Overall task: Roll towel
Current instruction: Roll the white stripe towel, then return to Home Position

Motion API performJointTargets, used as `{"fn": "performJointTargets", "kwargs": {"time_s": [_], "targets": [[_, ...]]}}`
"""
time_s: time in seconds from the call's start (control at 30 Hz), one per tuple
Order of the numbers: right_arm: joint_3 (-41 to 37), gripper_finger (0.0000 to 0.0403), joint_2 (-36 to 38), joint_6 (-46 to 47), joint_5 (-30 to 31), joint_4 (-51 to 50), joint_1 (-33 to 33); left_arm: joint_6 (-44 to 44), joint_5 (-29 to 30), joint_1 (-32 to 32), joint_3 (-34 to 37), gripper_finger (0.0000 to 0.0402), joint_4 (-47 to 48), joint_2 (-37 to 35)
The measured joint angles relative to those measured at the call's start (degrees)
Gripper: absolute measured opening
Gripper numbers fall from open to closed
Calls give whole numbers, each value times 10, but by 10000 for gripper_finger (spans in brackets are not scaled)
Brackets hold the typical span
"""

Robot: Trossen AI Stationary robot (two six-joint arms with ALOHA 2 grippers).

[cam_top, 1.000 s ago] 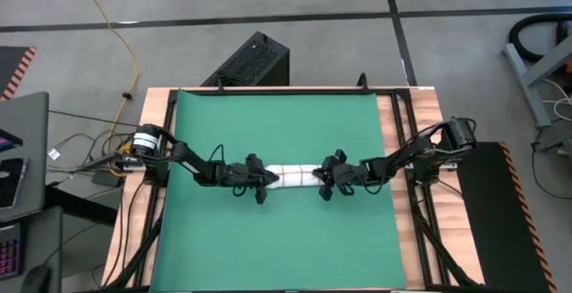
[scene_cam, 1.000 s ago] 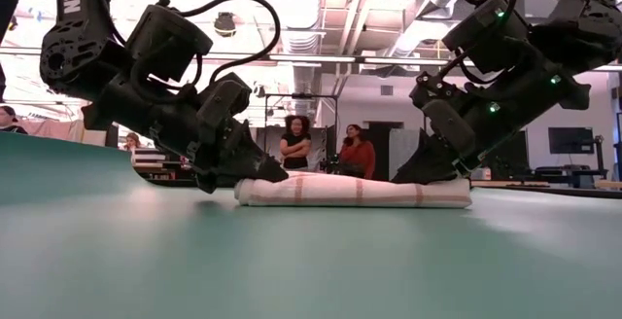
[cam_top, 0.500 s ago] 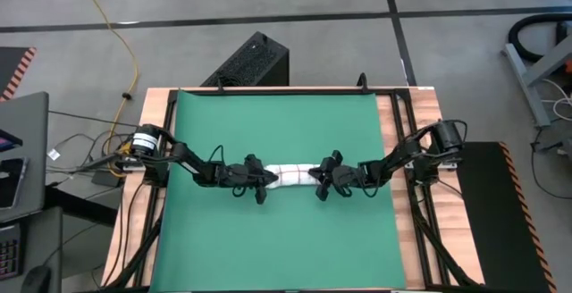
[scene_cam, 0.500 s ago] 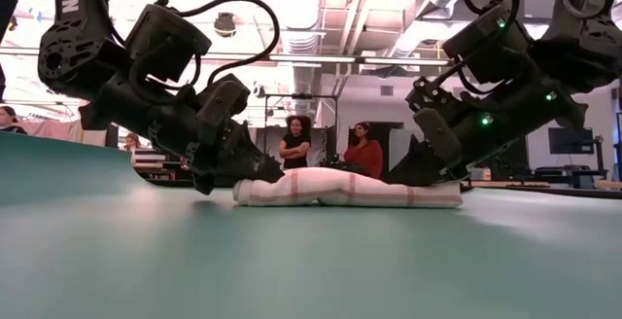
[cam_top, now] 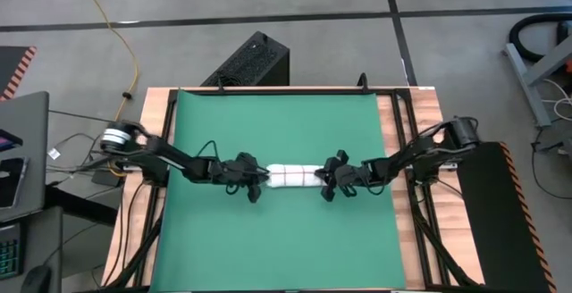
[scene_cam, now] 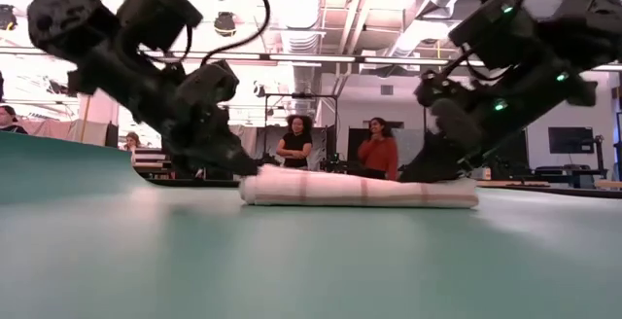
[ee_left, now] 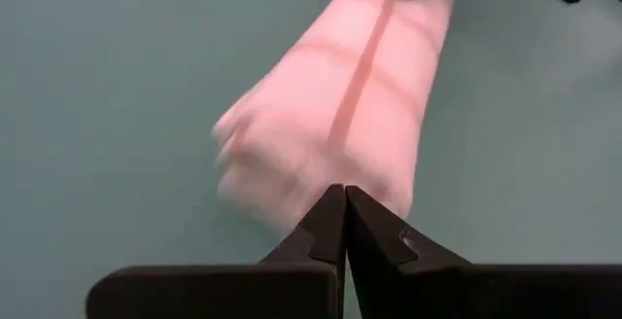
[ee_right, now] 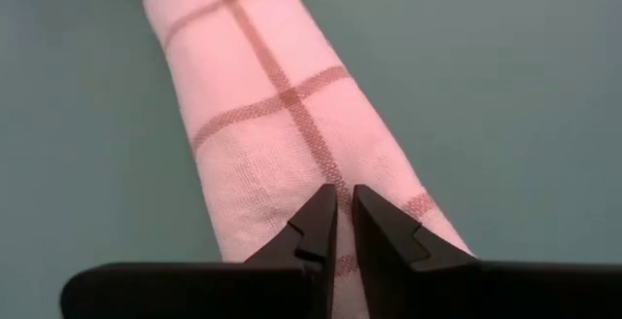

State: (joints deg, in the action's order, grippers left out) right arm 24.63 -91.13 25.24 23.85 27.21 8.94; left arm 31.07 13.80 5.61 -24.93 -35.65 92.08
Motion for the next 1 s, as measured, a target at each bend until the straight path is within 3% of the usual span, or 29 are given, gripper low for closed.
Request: {"fn": "performJointTargets", "kwargs": {"time_s": [0.33, 0.53, 0.7, 0.9, 1.0], "targets": [[0, 63, 175, -32, -2, -13, 4, -10, 23, 0, 0, 0, 129, -219], [0, 63, 361, -110, 5, -19, 16, 2, 70, 0, -2, 0, 126, -362], [1, 63, 530, -144, 63, -131, 29, -26, 93, -3, -4, 0, 161, -495], [2, 63, 686, -151, 158, -327, 63, -41, 161, -3, -4, 0, 377, -614], [2, 63, 746, -117, 181, -423, 82, -19, 182, -3, 15, 0, 423, -656]]}}
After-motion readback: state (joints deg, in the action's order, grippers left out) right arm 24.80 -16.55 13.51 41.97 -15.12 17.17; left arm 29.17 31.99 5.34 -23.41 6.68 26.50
